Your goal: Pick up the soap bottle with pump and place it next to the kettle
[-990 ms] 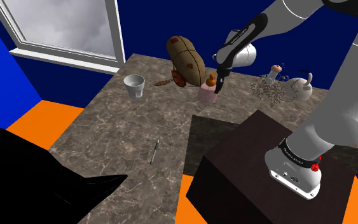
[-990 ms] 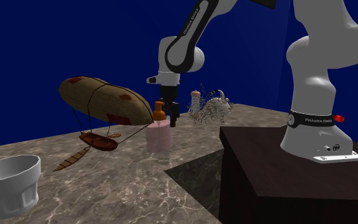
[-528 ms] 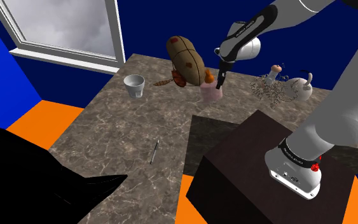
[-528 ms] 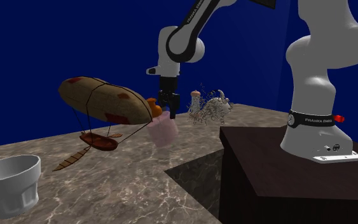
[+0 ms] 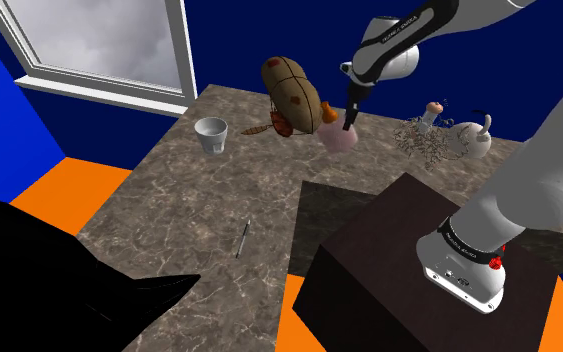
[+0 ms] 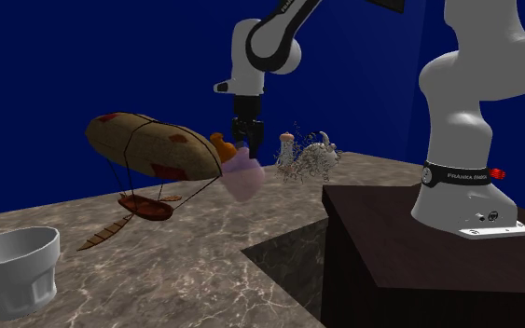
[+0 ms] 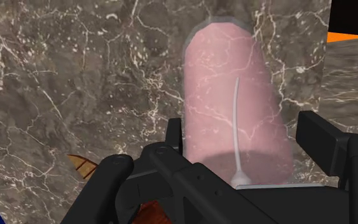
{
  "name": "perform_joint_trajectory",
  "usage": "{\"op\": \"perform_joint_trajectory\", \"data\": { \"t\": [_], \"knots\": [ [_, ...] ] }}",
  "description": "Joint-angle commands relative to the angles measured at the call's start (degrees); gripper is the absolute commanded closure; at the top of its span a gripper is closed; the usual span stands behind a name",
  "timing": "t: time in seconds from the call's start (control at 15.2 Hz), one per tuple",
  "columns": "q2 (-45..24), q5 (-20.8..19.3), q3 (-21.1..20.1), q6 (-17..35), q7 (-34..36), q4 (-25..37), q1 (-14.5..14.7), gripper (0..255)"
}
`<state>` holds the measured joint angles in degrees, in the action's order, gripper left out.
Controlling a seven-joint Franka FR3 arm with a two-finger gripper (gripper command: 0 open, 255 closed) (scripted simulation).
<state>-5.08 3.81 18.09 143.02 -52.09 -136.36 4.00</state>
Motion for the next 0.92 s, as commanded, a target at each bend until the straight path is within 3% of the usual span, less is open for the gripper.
{"op": "perform_joint_trajectory", "data": {
  "t": [0.0, 0.86],
  "knots": [
    [1.19, -0.64, 0.08, -1.36, 0.41, 0.46, 0.09, 255],
    [8.32, -4.16, 0.19, -11.46, 3.04, 3.82, 0.20, 255]
  ]
}}
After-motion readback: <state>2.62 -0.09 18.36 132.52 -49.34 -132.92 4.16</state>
